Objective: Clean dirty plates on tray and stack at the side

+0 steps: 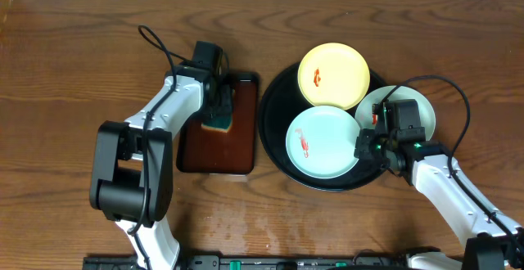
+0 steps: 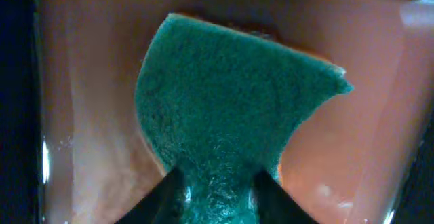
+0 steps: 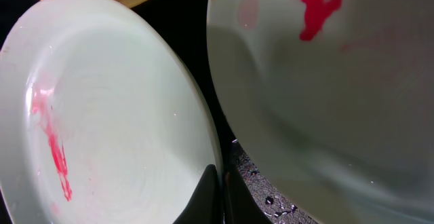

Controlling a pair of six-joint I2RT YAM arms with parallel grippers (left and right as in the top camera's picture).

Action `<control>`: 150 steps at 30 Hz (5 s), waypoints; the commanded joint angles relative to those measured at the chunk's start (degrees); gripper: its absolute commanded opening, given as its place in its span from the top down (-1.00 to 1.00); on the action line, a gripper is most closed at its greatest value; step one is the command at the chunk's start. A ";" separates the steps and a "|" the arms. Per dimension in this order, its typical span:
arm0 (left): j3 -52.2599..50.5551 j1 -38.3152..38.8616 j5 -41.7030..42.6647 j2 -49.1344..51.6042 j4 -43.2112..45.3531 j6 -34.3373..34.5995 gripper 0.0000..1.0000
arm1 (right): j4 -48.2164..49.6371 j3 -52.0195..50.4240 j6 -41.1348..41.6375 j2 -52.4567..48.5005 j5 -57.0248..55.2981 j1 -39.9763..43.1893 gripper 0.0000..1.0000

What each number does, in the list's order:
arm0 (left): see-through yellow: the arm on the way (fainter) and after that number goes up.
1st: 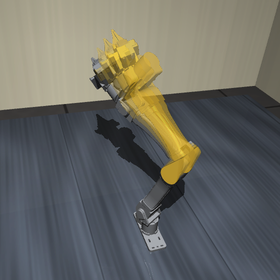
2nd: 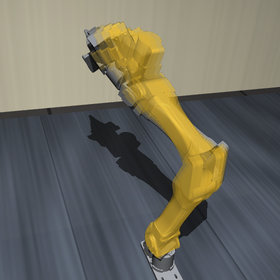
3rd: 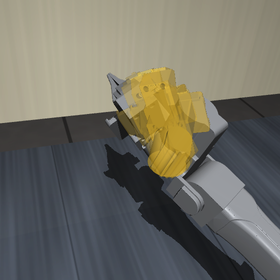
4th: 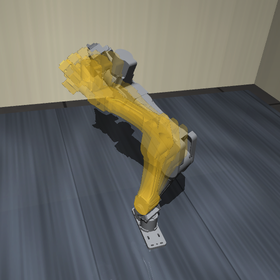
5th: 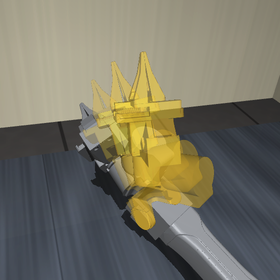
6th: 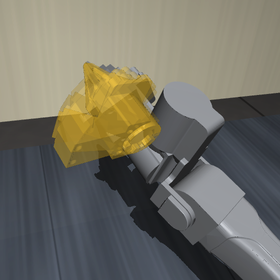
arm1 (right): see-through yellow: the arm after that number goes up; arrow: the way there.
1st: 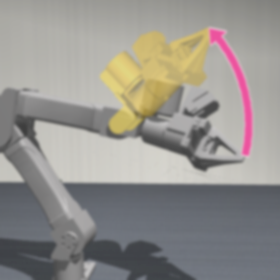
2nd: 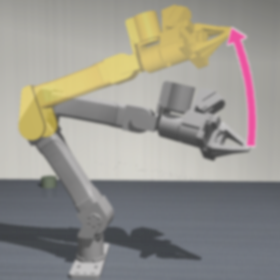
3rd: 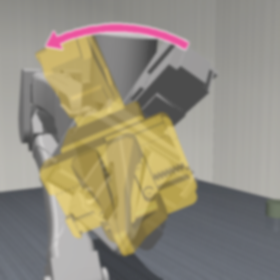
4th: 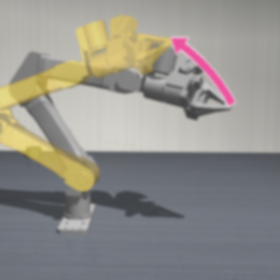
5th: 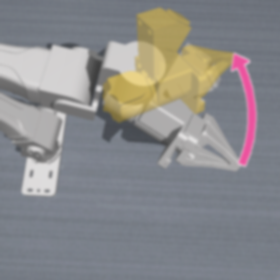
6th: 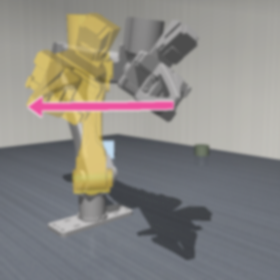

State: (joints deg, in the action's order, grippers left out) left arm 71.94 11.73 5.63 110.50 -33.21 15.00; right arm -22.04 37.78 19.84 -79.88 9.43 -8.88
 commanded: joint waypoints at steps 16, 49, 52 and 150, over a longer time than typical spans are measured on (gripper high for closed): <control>-3.67 -0.02 -0.33 0.85 1.31 -0.04 0.01 | -1.38 -0.24 -1.27 -0.07 0.46 -0.59 0.93; -1.40 -0.07 2.89 -10.97 -4.44 0.11 0.85 | -2.01 -0.61 -2.73 -0.07 -0.39 -0.63 0.56; -1.40 -0.07 2.89 -10.97 -4.46 0.11 0.86 | -1.97 -1.25 -2.73 -0.07 -0.39 -1.14 0.53; -0.50 2.34 -2.27 -25.51 -7.48 3.10 0.85 | 6.67 -2.29 -16.48 -3.76 -1.01 -1.73 0.87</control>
State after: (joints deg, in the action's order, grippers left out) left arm 70.00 13.96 4.10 84.75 -42.04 17.82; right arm -15.44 35.40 3.60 -83.26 8.34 -10.26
